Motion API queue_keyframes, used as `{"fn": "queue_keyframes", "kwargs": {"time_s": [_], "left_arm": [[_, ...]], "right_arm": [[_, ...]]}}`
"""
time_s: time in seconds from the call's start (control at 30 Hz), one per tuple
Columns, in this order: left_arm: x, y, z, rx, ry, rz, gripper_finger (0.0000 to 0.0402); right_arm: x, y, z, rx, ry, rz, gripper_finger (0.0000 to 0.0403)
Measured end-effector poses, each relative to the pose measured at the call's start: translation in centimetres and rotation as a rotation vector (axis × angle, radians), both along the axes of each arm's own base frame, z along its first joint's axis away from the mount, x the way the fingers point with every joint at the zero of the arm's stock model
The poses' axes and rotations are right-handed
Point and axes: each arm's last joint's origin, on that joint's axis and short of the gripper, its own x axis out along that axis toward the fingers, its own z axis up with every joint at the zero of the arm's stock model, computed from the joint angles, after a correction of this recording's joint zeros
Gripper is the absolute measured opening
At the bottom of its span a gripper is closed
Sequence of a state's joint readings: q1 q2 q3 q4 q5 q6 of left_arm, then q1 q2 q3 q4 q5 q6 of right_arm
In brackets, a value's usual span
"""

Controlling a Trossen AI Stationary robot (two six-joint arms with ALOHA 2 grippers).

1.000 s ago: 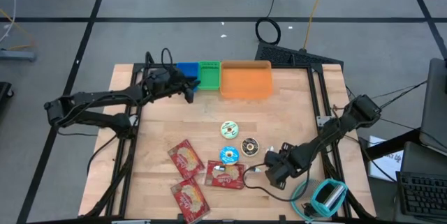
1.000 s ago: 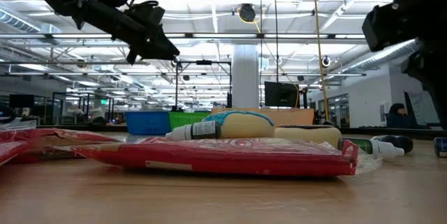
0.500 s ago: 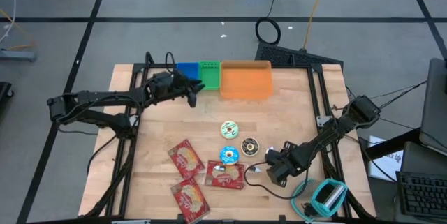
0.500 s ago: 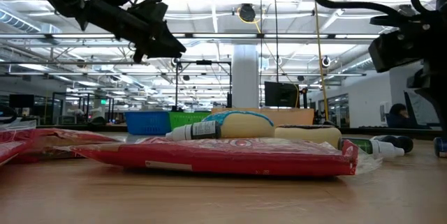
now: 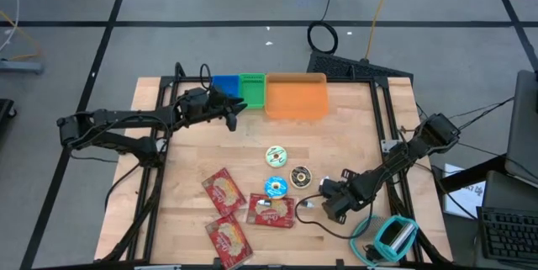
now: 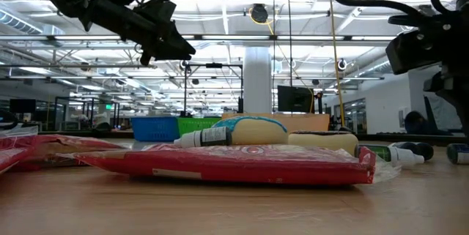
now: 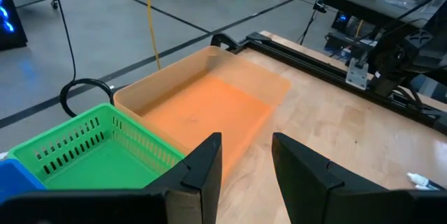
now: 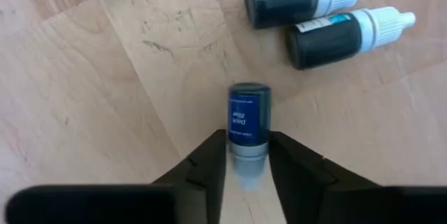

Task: Pick & Place Food Item
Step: Put the dark blue food coloring bottle into the blue bin

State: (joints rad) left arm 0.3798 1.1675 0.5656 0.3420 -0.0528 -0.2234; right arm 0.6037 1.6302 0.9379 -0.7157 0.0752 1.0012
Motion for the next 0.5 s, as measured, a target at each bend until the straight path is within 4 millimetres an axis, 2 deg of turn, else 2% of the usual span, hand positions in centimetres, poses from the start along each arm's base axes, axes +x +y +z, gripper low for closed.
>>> {"fn": "queue_keyframes", "kwargs": {"time_s": [0.17, 0.3, 0.5], "left_arm": [[0.0, 0.0, 0.0, -0.003, -0.001, -0.001, 0.0129], [0.0, 0.0, 0.0, -0.003, -0.001, -0.001, 0.0129], [0.0, -0.1, 0.0, -0.002, -0.002, -0.003, 0.0129]], "right_arm": [[0.0, 0.0, 0.0, -0.001, -0.002, 0.018, 0.0059], [0.2, -0.3, 0.2, 0.005, -0.009, 0.016, 0.0068], [0.3, -1.5, 2.6, 0.049, -0.099, 0.015, 0.0077]]}}
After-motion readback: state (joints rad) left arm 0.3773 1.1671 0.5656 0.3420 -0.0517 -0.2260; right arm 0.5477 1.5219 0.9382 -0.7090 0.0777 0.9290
